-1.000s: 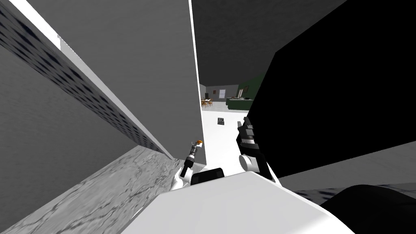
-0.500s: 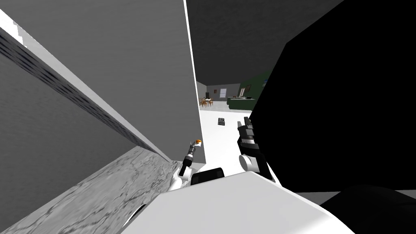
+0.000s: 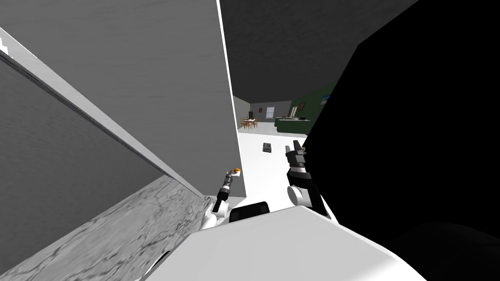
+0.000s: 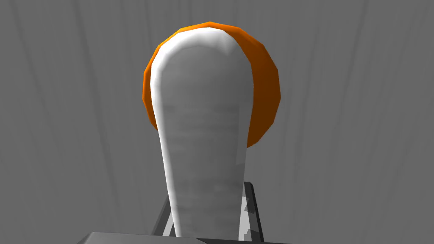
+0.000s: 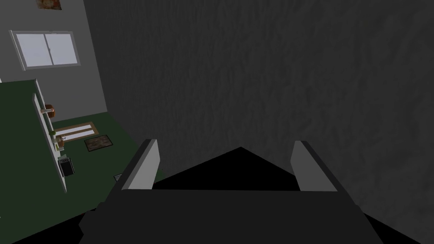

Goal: Push the door open

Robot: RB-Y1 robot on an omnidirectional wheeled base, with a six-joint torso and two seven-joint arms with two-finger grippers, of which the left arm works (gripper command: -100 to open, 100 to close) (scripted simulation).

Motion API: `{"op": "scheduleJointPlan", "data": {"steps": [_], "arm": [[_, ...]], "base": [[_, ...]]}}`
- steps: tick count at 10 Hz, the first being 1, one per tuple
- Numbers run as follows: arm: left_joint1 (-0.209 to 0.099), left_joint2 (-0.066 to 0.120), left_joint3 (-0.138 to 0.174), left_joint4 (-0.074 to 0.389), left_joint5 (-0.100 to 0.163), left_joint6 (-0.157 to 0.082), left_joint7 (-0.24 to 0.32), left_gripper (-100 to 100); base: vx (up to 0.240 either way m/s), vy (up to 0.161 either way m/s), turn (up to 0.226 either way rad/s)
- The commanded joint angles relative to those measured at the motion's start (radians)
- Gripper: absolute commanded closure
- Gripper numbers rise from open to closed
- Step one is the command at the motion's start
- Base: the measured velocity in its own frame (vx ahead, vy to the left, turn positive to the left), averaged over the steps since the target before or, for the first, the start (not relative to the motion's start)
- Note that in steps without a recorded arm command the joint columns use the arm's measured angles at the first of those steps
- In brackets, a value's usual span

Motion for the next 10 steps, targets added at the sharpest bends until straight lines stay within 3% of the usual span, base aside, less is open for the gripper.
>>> {"op": "scheduleJointPlan", "data": {"steps": [1, 10], "arm": [[-0.017, 0.005, 0.033, 0.019, 0.016, -0.014, -0.014, 100], [-0.02, -0.017, 0.139, 0.027, 0.068, -0.007, -0.059, 100]], "base": [[0.14, -0.099, 0.061], [0.174, -0.138, 0.072]]}}
